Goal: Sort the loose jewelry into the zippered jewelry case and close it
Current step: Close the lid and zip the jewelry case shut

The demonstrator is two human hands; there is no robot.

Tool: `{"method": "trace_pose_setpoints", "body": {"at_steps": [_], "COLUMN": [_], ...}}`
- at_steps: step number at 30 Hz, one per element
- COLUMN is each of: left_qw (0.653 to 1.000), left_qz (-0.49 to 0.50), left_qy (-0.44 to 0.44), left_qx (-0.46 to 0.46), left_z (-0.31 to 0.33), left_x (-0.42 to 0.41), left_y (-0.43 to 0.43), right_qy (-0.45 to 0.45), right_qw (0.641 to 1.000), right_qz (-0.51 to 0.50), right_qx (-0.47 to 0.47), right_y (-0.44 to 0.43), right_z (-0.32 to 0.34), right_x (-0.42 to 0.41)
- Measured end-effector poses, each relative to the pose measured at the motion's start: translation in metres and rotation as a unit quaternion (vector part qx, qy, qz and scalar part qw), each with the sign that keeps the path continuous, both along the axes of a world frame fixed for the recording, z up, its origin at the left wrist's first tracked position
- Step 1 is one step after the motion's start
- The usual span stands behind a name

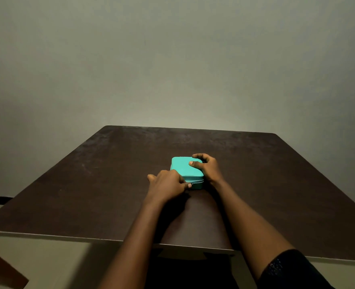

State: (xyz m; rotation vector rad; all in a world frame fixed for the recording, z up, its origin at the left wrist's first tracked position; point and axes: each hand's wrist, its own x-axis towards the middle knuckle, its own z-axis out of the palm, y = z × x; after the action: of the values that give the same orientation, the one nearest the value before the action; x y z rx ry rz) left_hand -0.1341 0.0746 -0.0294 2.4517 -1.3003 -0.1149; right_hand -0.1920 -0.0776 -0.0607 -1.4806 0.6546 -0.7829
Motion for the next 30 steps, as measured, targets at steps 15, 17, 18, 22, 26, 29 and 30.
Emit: {"method": "trace_pose_setpoints", "body": {"at_steps": [15,17,18,22,26,29,30], "left_qw": [0.953,0.954,0.953,0.952,0.961,0.960,0.961], "left_qz": [-0.036,-0.039,-0.041,-0.045,-0.044,-0.047,-0.048], "left_qy": [0.144,0.145,0.145,0.142,0.126,0.122,0.121], "left_qx": [-0.263,-0.260,-0.262,-0.269,-0.243,-0.246,-0.245], "left_z": [-0.044,-0.046,-0.047,-0.051,-0.050,-0.051,-0.050], "left_x": [0.031,0.034,0.034,0.035,0.035,0.034,0.033], "left_y": [-0.028,-0.030,-0.031,-0.032,-0.033,-0.033,-0.032], "right_qy": [0.106,0.128,0.130,0.159,0.291,0.344,0.350], "right_qw": [0.949,0.917,0.906,0.861,0.863,0.872,0.871], "right_qz": [-0.271,-0.320,-0.320,-0.300,-0.214,-0.184,-0.185], "right_qx": [-0.117,-0.202,-0.244,-0.379,-0.353,-0.296,-0.292], "right_y": [0.022,0.035,0.045,0.081,0.100,0.107,0.109], "right_z": [-0.011,-0.008,-0.005,-0.003,0.000,-0.002,-0.002], "right_x": [-0.023,-0.034,-0.039,-0.045,-0.042,-0.037,-0.035]}}
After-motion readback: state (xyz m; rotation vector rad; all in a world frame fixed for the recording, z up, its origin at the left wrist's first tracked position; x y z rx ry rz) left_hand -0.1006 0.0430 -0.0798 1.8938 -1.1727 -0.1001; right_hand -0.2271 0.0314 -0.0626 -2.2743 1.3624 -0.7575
